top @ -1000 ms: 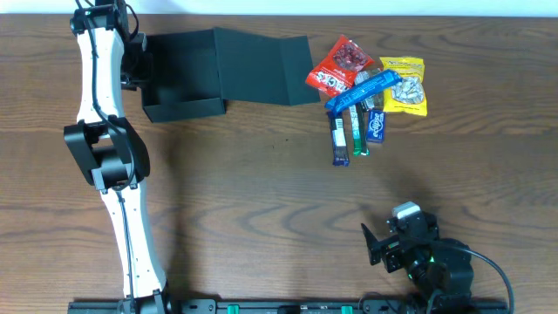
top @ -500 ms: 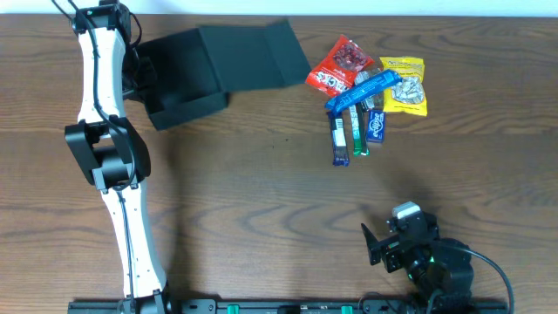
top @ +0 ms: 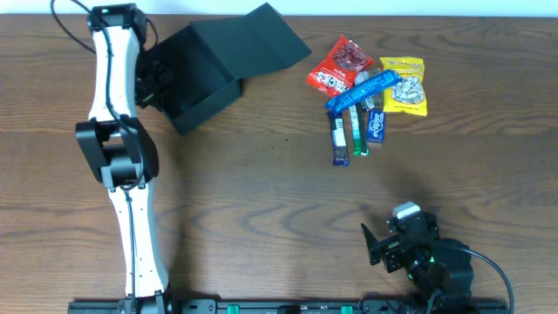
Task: Pack container
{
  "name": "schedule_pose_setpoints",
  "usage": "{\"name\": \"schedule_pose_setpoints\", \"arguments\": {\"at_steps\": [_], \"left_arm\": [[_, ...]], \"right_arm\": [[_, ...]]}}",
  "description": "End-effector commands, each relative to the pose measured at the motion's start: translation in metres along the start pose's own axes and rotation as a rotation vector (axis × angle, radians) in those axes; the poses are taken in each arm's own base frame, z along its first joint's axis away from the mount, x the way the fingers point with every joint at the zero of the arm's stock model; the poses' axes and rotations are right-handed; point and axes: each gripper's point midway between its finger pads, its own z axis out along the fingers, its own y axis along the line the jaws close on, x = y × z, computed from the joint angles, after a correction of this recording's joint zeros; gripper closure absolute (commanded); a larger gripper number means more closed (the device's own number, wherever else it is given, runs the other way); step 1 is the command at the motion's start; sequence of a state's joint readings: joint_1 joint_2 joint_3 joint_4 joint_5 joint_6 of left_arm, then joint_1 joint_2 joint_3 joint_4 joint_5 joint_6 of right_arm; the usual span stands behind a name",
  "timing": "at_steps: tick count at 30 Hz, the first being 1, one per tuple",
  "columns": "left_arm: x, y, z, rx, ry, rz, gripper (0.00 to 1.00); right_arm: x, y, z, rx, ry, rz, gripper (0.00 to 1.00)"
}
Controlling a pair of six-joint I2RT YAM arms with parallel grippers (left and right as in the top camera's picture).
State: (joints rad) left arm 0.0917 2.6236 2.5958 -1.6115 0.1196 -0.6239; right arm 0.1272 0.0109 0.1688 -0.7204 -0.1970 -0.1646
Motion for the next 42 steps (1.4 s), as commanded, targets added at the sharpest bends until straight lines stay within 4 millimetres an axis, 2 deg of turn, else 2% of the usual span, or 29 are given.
{"name": "schedule_pose_setpoints", "arguments": {"at_steps": [1,8,12,16,21,28,32,35,39,42], "left_arm": [[0.021,0.008,-0.026,-0.076,-0.044,-0.029,0.94],[0.034,0.009,-0.097,-0.112,-0.28,0.168,0.94],[0.046,0.005,-0.111,-0.096,-0.302,0.249,0.94],[0.056,0.004,-0.099,-0.086,-0.231,0.279,0.94],[0.065,0.017,-0.079,-0.146,-0.154,0.29,0.94],[0.073,0.037,-0.094,-0.17,-0.196,0.282,0.94],[0.081,0.057,-0.089,-0.168,-0.194,0.263,0.94],[0.087,0.065,-0.08,-0.131,-0.182,0.219,0.94],[0.103,0.063,-0.062,-0.059,-0.127,0.138,0.94],[0.117,0.062,-0.039,-0.048,-0.056,0.023,0.94]], "right_arm": [[0.001,-0.002,0.0,0.013,0.0,0.015,0.01],[0.001,-0.002,0.0,0.013,0.0,0.015,0.01],[0.001,-0.002,0.0,0.013,0.001,0.015,0.01],[0.001,-0.002,0.0,0.013,0.001,0.014,0.01],[0.001,-0.002,0.0,0.013,0.0,0.015,0.01],[0.001,-0.002,0.0,0.013,0.0,0.015,0.01],[0.001,-0.002,0.0,0.013,0.0,0.015,0.01],[0.001,-0.002,0.0,0.013,0.0,0.015,0.01],[0.001,-0.002,0.0,0.013,0.0,0.014,0.01],[0.001,-0.002,0.0,0.013,0.0,0.015,0.01]]}}
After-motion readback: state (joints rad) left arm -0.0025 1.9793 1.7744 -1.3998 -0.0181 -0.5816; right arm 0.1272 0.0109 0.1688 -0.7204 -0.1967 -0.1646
